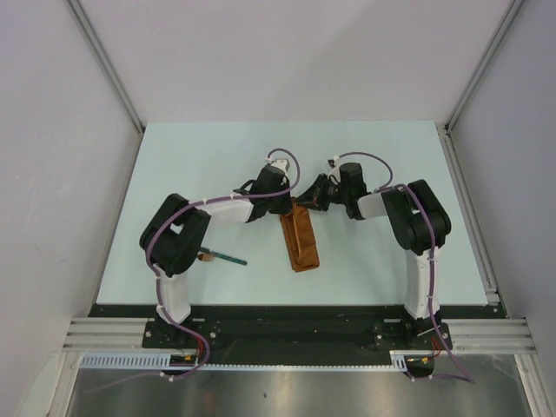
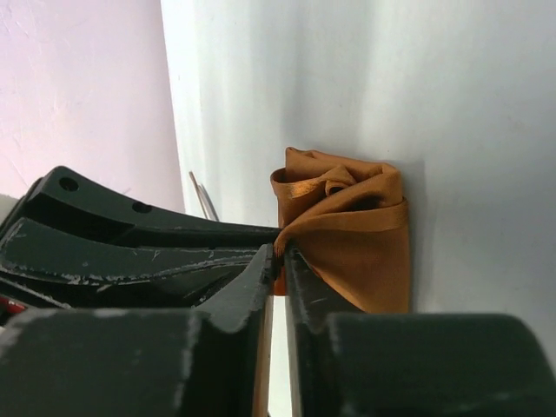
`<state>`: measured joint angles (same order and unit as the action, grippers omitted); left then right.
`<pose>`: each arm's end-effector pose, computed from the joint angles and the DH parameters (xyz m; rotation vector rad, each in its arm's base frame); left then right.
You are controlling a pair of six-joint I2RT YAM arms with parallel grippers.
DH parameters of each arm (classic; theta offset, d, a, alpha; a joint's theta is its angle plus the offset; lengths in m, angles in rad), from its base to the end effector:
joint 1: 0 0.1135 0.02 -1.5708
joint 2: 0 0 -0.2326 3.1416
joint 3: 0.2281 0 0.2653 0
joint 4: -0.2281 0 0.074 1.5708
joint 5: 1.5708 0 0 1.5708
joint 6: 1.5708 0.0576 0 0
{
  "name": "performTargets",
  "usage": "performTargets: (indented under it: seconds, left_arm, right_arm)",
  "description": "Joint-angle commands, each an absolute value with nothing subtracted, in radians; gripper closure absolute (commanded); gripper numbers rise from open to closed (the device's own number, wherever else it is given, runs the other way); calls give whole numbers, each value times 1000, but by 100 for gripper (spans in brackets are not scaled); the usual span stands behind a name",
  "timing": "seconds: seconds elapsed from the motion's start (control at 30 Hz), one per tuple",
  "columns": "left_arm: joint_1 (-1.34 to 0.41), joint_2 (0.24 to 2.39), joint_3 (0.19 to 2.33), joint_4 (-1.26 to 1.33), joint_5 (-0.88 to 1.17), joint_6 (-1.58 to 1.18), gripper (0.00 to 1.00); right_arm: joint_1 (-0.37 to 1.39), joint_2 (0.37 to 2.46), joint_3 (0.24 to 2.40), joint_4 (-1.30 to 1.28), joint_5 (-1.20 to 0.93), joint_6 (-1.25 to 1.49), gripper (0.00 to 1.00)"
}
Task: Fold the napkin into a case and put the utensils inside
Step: Grasp the top corner of the smaller rectangle folded napkin from the folded napkin.
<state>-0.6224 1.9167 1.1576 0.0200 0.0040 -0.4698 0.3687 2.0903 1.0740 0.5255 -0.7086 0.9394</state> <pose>0.3451 -0.2479 0.1093 0.1832 2.3690 -0.5490 0.3842 0.1886 0.0718 0.1544 2.2961 1.4789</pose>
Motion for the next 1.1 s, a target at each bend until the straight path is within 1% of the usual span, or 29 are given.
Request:
performTargets:
  seconds: [0.0, 0.03, 0.1, 0.13, 0.2, 0.3, 0.53, 0.7, 0.77, 0.87, 1.07]
  left_arm:
    - [-635, 1829, 1147, 37, 6, -456, 80]
    - [-634, 1813, 1141, 41, 3, -453, 76]
    - [-634, 1775, 1138, 40, -38, -437, 71]
    - [-634, 1770, 1144, 32, -49, -430, 66]
    - [-635, 1790, 1188, -23, -96, -401, 63]
    - [-634, 1830, 1224, -64, -106, -371, 60]
    - [-644, 1882, 1218, -49, -120, -333, 62]
    - [-690, 1908, 1250, -60, -195, -290, 58]
    - [-707, 1924, 1268, -80, -260, -284, 57]
    - [-715, 1933, 1278, -87, -281, -284, 57]
    - [-736, 1953, 1295, -89, -353, -268, 61]
  right_arm:
    - [373, 2108, 1091, 572, -718, 951, 93]
    - [371, 2108, 1089, 571, -716, 948, 100]
    - [367, 2108, 1082, 571, -721, 948, 100]
    - [364, 2103, 1066, 577, -719, 950, 100]
    - [357, 2095, 1055, 586, -719, 954, 100]
    - [351, 2082, 1037, 598, -726, 960, 100]
    - [342, 2062, 1019, 594, -741, 956, 100]
    - [341, 2063, 1014, 607, -746, 965, 100]
    - [341, 2066, 1015, 612, -747, 966, 100]
    - [341, 2068, 1015, 614, -747, 966, 100]
    - [342, 2071, 1017, 618, -749, 969, 100]
